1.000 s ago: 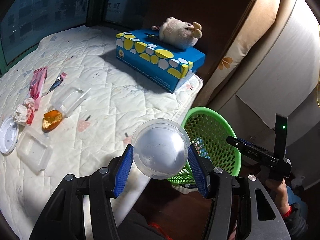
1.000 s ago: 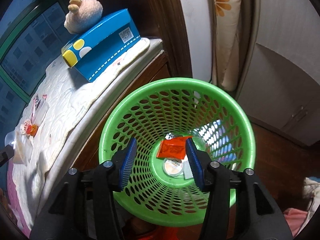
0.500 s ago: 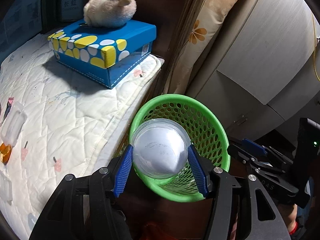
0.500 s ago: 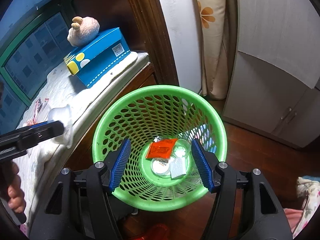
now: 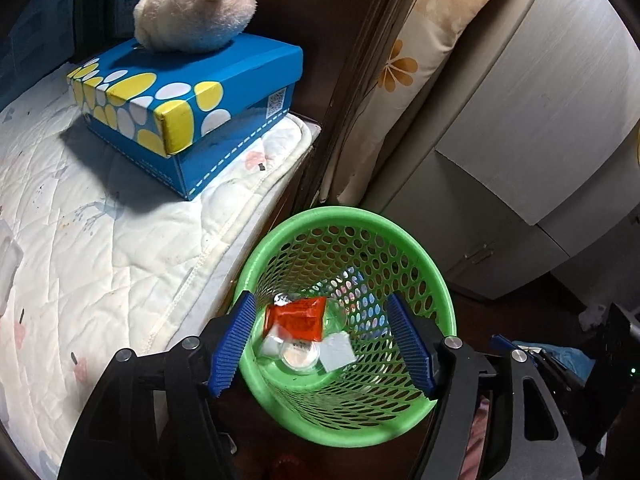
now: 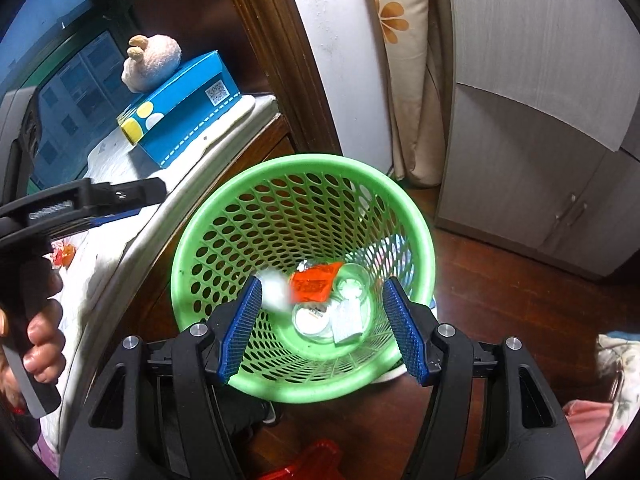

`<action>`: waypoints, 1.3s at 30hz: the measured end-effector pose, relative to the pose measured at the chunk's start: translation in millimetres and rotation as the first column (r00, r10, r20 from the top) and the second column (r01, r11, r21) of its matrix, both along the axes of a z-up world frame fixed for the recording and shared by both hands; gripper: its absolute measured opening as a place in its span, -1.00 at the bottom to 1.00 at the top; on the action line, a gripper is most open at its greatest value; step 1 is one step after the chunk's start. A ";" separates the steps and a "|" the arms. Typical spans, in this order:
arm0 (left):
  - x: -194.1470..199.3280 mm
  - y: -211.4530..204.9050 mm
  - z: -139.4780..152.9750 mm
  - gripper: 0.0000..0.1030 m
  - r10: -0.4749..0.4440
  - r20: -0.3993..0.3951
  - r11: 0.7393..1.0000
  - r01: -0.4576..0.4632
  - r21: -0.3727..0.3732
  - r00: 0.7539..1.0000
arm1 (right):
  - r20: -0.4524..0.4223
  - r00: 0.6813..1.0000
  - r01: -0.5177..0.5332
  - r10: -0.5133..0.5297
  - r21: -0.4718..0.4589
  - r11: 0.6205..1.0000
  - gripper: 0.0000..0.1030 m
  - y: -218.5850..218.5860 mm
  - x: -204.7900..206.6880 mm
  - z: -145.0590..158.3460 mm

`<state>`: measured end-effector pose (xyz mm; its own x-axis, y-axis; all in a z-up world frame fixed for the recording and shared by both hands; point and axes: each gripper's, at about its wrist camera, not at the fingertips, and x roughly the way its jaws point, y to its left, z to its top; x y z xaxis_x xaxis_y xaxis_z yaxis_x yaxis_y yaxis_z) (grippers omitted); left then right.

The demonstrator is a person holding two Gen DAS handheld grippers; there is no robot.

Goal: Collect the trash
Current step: 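Open the left tool over the basket to drop the dome lid, then return both tools, then reach the right tool to the orange peel and close on it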

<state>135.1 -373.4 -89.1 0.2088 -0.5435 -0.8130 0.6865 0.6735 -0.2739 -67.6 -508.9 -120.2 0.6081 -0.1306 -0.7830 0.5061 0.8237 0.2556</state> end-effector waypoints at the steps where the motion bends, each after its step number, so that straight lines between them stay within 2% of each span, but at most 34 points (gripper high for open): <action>1: -0.3 6.1 2.2 0.28 0.009 0.002 1.000 -0.009 -0.004 1.000 | 0.002 1.000 -0.002 0.002 0.000 1.000 0.23 1.2 0.3 0.7; 8: -0.8 71.2 16.9 0.28 0.096 0.030 0.995 -0.096 -0.014 0.995 | 0.033 0.998 -0.059 0.059 -0.017 0.998 0.23 20.4 11.1 15.0; 14: 1.6 129.6 28.2 0.28 0.201 0.069 0.980 -0.200 -0.016 0.977 | 0.054 0.988 -0.142 0.144 -0.051 0.989 0.28 50.6 30.2 31.9; 24: 4.3 214.8 39.2 0.28 0.365 0.120 0.930 -0.367 -0.011 0.923 | 0.078 0.955 -0.280 0.286 -0.084 0.956 0.35 111.1 72.5 53.1; 28: 8.1 243.9 38.9 0.28 0.418 0.116 0.908 -0.420 -0.012 0.901 | 0.085 0.938 -0.328 0.336 -0.094 0.940 0.40 135.5 86.8 57.9; 34: 12.4 290.0 39.9 0.28 0.496 0.120 0.867 -0.498 -0.017 0.860 | 0.088 0.911 -0.394 0.403 -0.105 0.913 0.51 167.9 103.8 63.1; 39: 17.7 327.7 36.7 0.28 0.561 0.112 0.826 -0.564 -0.009 0.820 | 0.081 0.887 -0.446 0.454 -0.099 0.890 0.53 192.8 118.8 60.9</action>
